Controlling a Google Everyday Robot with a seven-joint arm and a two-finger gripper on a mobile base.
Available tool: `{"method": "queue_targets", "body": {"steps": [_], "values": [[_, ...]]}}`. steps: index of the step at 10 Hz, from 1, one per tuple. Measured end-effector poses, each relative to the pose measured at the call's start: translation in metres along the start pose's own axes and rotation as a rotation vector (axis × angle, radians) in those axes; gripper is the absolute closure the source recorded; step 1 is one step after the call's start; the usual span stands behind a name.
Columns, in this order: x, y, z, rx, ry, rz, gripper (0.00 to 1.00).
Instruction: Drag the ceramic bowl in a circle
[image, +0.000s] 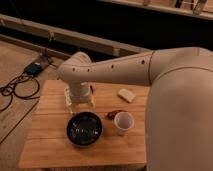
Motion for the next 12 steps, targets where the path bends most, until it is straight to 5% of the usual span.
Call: {"method": "queue_targets", "body": {"steps": [12], "values": [[-0.0009, -0.0009, 0.005, 0.003, 0.011, -0.009, 0.35]]}}
